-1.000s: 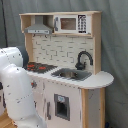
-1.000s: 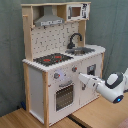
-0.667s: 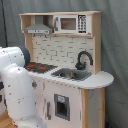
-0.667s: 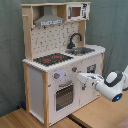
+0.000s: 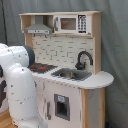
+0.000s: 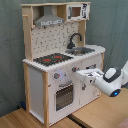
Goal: Play with the kitchen
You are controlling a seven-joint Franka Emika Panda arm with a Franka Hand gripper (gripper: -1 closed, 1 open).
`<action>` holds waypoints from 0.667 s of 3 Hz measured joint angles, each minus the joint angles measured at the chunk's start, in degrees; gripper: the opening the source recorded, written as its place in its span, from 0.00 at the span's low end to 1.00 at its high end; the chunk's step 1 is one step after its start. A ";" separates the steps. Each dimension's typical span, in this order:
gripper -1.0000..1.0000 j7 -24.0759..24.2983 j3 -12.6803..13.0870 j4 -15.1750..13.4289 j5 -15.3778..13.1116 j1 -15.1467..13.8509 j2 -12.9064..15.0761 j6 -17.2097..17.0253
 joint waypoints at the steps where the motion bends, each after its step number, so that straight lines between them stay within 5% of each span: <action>1: 1.00 -5.55 -0.14 -1.75 -2.02 -1.95 2.48 0.02; 2: 1.00 -8.04 -0.27 -5.22 -4.40 -4.60 4.92 0.31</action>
